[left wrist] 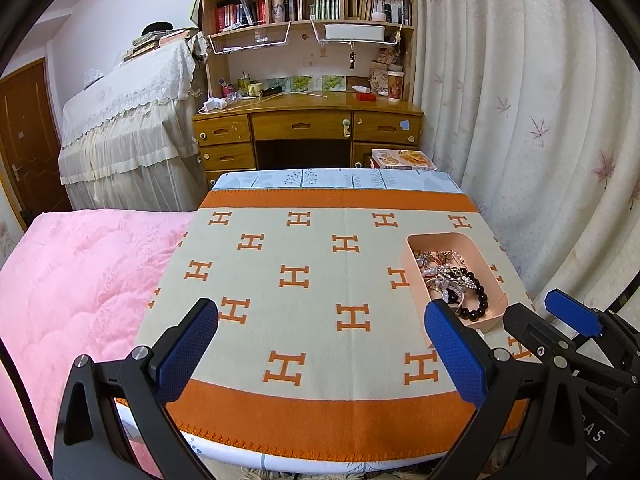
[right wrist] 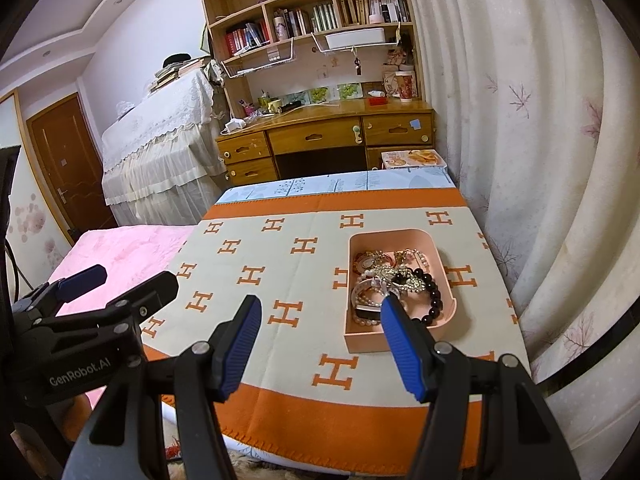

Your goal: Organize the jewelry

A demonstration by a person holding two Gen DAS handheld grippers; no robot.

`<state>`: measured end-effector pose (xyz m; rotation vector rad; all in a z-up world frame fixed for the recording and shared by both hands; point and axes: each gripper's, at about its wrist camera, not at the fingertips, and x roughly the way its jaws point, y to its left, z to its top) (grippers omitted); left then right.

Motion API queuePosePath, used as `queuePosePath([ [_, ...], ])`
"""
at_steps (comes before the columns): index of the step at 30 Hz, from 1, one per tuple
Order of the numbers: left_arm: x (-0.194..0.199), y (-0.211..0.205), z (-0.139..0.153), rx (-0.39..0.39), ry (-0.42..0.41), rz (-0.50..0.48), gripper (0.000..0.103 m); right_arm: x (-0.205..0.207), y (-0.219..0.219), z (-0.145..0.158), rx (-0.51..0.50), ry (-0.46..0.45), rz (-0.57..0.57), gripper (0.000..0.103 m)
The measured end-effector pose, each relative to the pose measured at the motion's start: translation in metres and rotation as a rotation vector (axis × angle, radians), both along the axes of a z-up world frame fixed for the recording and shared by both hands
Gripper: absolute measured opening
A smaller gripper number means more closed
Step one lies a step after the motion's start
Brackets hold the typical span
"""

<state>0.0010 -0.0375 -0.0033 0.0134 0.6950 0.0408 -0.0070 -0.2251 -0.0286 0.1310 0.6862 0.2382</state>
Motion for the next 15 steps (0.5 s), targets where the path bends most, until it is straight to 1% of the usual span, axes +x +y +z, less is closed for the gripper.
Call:
queuePosePath([
  [15, -0.0014, 0.0003, -0.0028, -0.008, 0.008, 0.003, 0.102, -0.0003, 0.0018, -0.0003, -0.002, 0.002, 0.001, 0.063],
])
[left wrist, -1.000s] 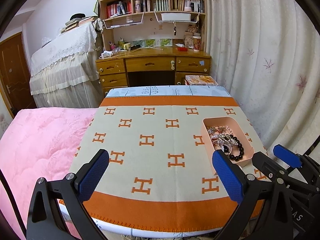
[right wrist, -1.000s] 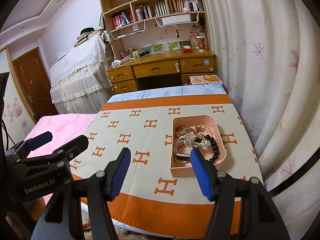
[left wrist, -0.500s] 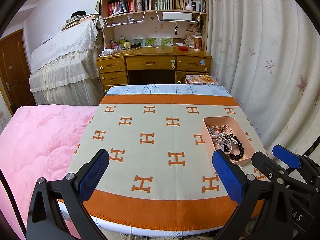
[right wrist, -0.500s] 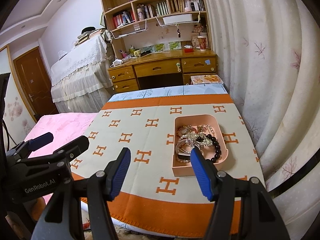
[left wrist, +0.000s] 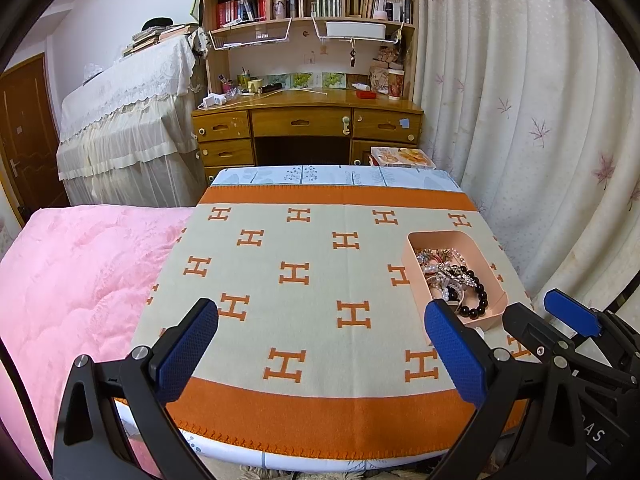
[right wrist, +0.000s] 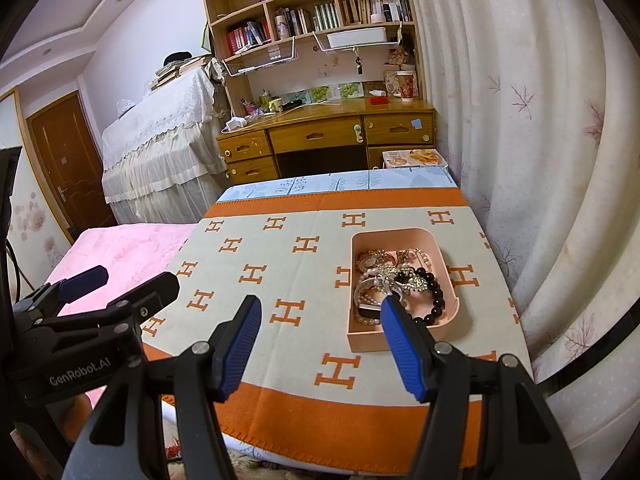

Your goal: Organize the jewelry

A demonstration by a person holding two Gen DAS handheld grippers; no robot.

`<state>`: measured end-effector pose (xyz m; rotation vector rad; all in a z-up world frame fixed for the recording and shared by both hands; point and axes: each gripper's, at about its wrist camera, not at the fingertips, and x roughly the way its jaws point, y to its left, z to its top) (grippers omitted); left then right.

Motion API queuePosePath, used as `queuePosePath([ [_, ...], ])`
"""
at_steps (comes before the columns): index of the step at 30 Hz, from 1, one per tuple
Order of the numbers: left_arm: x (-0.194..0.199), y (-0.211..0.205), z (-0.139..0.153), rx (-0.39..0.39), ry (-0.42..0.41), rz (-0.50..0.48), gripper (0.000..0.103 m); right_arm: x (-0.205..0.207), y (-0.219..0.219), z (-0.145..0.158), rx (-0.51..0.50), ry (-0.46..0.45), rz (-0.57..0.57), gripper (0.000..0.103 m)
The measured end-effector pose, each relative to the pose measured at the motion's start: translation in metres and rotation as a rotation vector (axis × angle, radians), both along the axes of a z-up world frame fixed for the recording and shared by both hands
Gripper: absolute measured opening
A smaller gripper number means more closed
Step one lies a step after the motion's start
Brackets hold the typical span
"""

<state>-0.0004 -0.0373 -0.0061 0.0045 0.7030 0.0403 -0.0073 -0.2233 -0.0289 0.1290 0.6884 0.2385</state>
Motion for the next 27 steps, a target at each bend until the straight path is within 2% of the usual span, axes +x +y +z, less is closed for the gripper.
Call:
queuePosePath([
  [27, -0.0016, -0.0013, -0.0102, -0.02, 0.025, 0.015, 0.102, 0.0, 0.0088, -0.0016, -0.002, 0.01, 0.009, 0.063],
])
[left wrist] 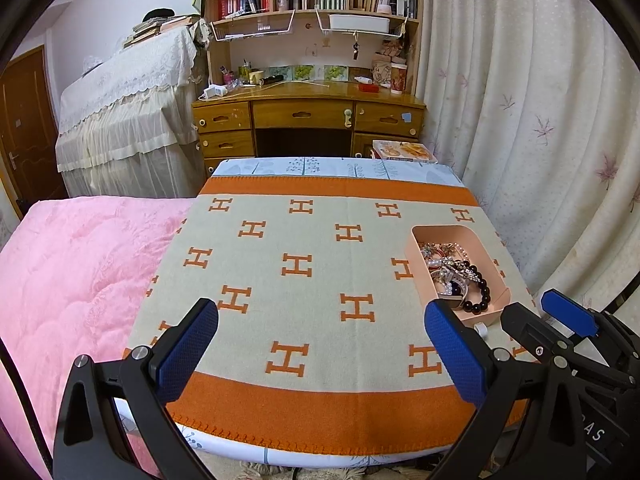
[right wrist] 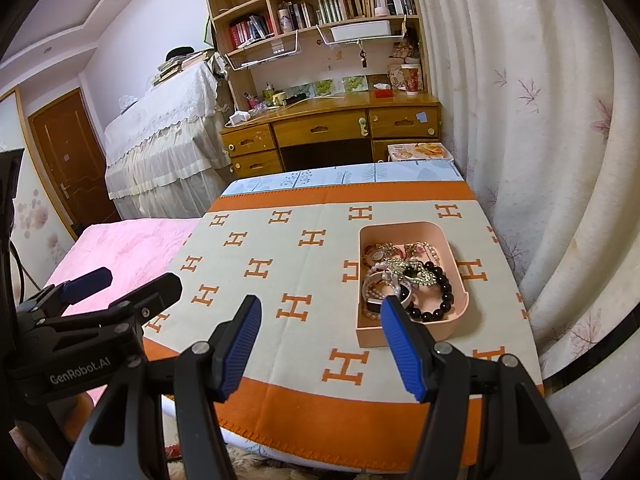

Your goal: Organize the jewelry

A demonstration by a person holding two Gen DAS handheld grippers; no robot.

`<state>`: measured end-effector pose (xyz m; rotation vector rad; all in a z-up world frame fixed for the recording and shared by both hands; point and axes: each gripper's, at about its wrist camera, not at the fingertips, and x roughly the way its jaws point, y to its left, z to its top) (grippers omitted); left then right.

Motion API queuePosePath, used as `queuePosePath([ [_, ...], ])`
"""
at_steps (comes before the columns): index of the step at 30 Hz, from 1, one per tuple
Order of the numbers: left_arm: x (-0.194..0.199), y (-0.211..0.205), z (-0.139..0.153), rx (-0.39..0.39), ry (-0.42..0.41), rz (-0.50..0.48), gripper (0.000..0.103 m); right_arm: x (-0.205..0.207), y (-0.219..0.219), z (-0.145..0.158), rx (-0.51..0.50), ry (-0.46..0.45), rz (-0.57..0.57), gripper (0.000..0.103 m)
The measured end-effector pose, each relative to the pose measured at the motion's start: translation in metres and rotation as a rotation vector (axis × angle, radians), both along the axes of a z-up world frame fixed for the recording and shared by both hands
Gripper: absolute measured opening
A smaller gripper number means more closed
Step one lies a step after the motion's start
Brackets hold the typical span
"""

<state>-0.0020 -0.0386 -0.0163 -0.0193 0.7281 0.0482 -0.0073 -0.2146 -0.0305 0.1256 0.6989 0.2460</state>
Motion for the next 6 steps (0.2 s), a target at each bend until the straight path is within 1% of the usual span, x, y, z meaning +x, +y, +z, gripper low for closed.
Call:
queuePosePath([
  [6, 0.0048, 0.0008, -0.0031, -0.012, 0.02, 0.007, 0.102, -0.0018, 0.0061, -0.0054, 0.007, 0.021, 0.009, 0.063],
])
